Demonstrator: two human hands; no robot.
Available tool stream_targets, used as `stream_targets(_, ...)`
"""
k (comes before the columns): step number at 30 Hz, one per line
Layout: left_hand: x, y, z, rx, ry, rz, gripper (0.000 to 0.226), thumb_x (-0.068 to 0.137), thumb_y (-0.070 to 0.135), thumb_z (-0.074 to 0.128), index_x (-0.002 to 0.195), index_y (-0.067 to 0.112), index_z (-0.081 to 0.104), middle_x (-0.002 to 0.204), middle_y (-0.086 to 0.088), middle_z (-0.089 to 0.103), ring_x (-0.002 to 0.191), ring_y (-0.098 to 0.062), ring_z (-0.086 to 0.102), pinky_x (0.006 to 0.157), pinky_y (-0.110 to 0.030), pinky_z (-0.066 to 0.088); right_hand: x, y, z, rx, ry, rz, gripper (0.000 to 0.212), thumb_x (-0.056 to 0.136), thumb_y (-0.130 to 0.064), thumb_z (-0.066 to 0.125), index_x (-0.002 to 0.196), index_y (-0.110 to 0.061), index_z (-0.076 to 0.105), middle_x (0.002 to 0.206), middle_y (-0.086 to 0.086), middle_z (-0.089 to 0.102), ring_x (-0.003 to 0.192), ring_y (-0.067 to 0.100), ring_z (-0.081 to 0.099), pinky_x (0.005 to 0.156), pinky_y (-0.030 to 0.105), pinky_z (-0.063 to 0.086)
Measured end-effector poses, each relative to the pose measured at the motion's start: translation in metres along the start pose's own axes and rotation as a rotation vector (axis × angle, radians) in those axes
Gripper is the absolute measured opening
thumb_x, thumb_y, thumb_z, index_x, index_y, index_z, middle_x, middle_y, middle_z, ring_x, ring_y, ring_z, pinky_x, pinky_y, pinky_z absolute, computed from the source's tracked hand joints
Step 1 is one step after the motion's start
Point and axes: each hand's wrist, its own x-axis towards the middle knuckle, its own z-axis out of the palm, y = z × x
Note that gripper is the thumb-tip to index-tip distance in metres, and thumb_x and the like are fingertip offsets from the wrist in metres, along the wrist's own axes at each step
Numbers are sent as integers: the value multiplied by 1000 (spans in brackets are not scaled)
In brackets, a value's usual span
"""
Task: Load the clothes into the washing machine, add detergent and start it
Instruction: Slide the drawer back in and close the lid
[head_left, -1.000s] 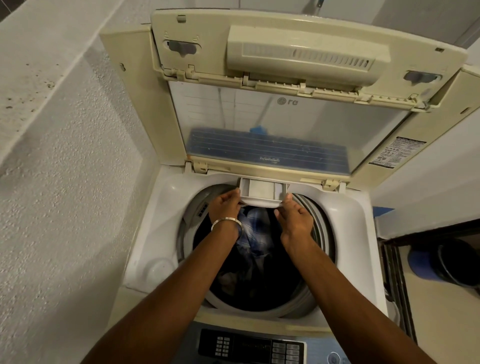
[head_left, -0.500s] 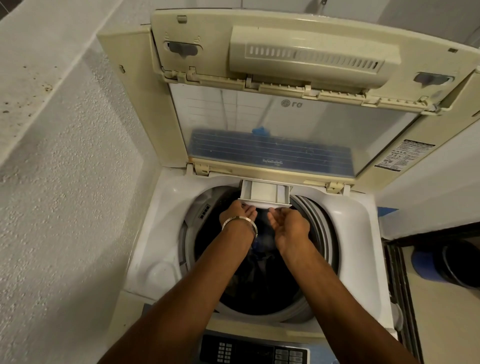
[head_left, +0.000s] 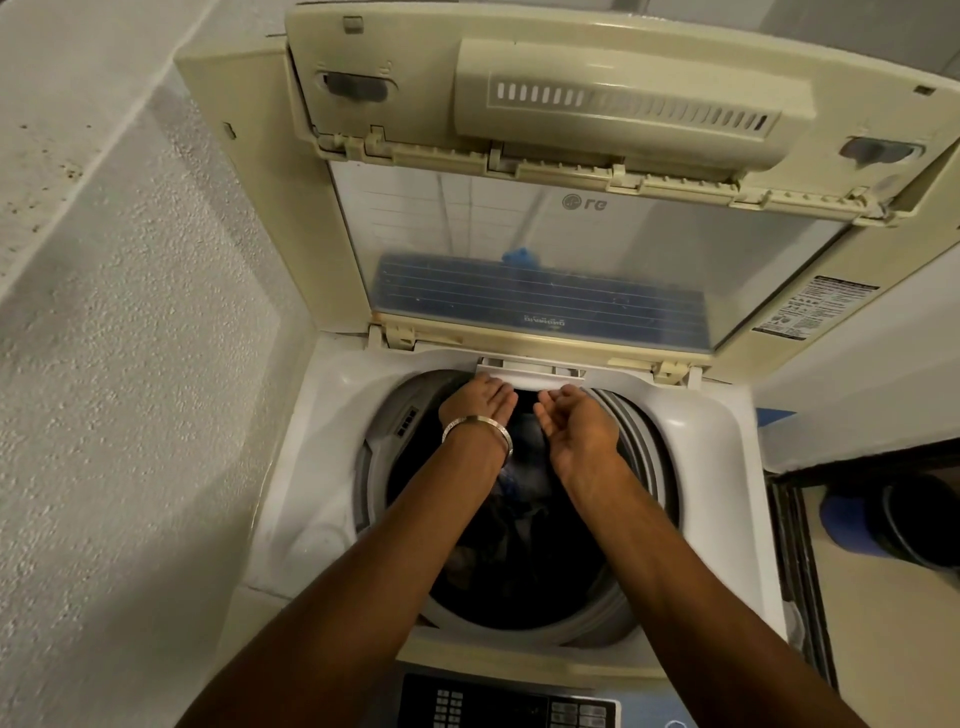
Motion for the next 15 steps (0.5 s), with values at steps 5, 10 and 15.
stream_targets(5, -8, -1, 2, 0, -20, 30, 36, 100, 6, 44, 134, -6, 45, 136, -24, 53, 124, -32, 55, 91, -34, 49, -1, 1, 0, 9, -17, 5, 39, 93, 14, 38, 127, 3, 54, 102, 14, 63, 104, 27, 63, 88, 35, 53)
stream_targets(10, -7, 0, 10, 0, -38, 40, 31, 99, 3, 43, 127, -8, 48, 130, -24, 56, 111, -30, 60, 91, -33, 50, 3, -4, 5, 48, -33, 17, 37, 95, 9, 40, 129, 1, 53, 94, 12, 63, 102, 27, 65, 86, 34, 54)
stream_targets(15, -5, 1, 11, -8, -40, 39, 20, 97, 0, 41, 111, -9, 54, 108, -19, 59, 102, -28, 63, 91, -33, 50, 4, -2, 3, 20, -59, 17, 39, 94, 9, 42, 131, -1, 52, 97, 11, 65, 101, 24, 66, 85, 34, 56)
